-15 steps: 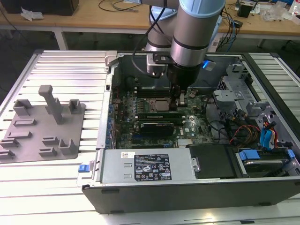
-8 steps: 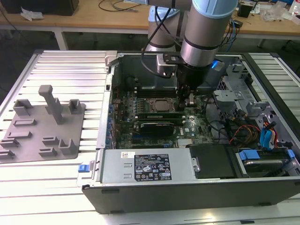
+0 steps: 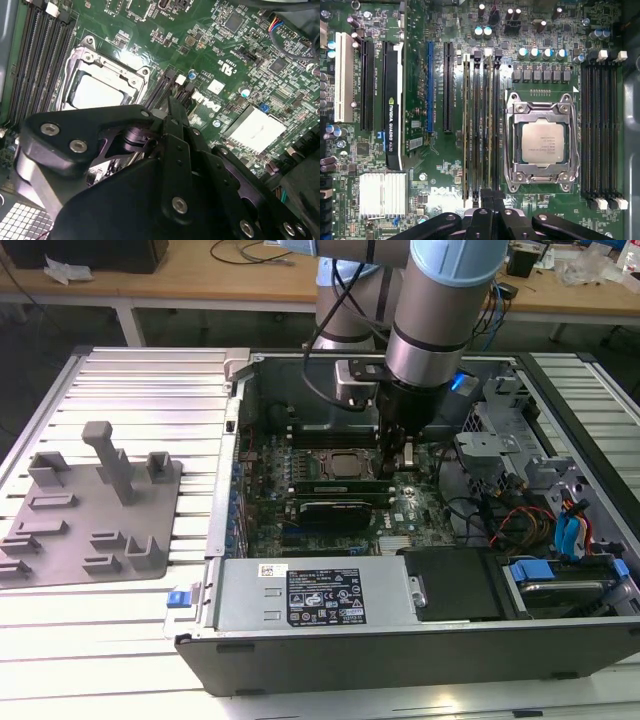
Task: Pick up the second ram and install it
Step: 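Press down the second ram until it locks into place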
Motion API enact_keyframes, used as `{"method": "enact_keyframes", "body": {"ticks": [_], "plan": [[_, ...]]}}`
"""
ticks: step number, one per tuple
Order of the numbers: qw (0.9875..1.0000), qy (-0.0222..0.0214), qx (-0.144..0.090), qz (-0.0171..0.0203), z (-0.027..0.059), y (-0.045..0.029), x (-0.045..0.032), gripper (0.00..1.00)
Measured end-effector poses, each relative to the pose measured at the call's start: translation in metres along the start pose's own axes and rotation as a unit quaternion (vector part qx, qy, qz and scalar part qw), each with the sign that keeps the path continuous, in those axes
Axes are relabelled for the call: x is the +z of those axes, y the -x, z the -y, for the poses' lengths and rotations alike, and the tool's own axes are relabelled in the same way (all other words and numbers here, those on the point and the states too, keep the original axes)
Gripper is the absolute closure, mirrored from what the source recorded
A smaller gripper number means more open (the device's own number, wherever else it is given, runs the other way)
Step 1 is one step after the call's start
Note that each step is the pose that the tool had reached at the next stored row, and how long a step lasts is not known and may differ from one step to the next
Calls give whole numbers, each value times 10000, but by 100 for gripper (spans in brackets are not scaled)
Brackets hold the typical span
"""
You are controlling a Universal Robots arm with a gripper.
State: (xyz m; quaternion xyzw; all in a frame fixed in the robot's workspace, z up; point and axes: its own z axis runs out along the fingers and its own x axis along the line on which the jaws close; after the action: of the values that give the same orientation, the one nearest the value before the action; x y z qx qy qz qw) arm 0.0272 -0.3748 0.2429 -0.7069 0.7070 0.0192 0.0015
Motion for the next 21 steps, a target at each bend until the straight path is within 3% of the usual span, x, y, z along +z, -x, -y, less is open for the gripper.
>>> {"method": "enact_keyframes", "body": {"ticks": [4, 12, 21], "plan": [[9999, -5, 156, 4, 8, -1, 31, 92], [9999, -5, 160, 4, 10, 22, 106, 92], [9999, -5, 160, 4, 11, 21, 139, 92]]}}
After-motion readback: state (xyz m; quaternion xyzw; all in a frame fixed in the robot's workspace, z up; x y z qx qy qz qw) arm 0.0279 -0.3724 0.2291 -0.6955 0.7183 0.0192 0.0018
